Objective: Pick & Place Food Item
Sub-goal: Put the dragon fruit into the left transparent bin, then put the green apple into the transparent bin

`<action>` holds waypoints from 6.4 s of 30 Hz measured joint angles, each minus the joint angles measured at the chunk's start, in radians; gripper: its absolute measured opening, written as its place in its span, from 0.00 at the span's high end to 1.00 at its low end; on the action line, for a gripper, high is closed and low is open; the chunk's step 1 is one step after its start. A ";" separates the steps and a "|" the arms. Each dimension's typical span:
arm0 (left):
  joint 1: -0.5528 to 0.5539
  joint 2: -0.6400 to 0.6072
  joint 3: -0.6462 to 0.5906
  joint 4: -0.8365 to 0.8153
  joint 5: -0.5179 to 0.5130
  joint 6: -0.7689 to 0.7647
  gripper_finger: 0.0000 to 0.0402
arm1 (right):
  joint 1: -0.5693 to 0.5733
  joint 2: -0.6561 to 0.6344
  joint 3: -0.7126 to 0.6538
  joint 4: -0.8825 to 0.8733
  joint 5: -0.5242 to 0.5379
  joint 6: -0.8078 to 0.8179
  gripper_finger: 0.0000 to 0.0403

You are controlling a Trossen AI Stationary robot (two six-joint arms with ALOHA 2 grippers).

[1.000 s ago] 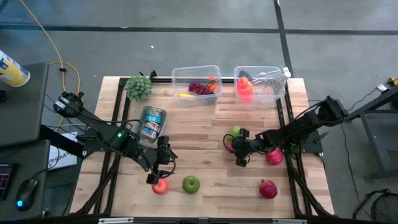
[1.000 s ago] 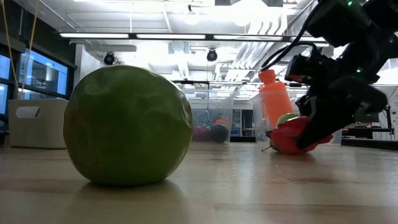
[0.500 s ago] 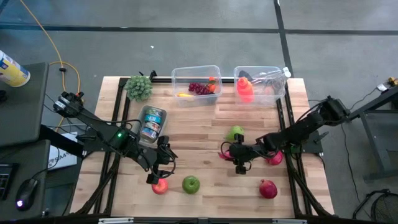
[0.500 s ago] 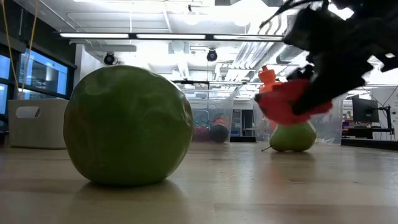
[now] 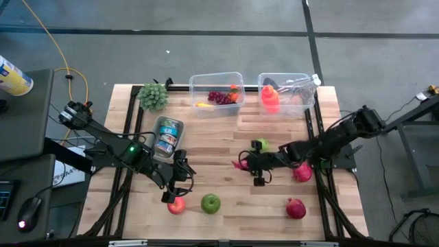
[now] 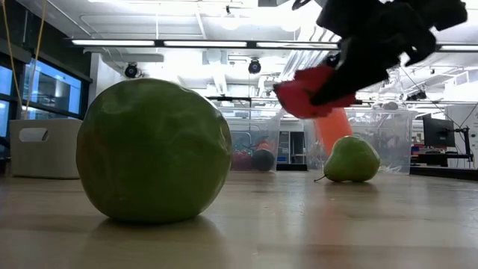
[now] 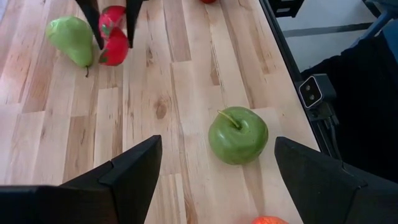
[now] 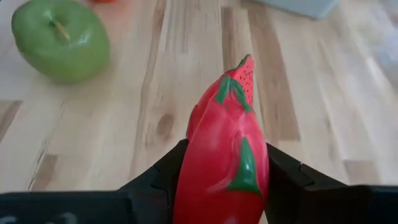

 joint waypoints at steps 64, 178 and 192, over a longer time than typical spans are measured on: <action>-0.012 0.000 0.000 0.116 0.143 -0.071 0.24 | -0.797 0.269 0.441 0.055 -0.304 -0.008 0.72; 0.002 0.240 -0.098 0.379 0.075 0.179 0.24 | 0.471 -0.175 0.106 -0.527 0.411 0.678 0.32; 0.030 0.298 -0.097 0.446 0.057 -0.047 0.24 | 0.531 -0.170 0.107 -0.485 0.413 0.688 0.32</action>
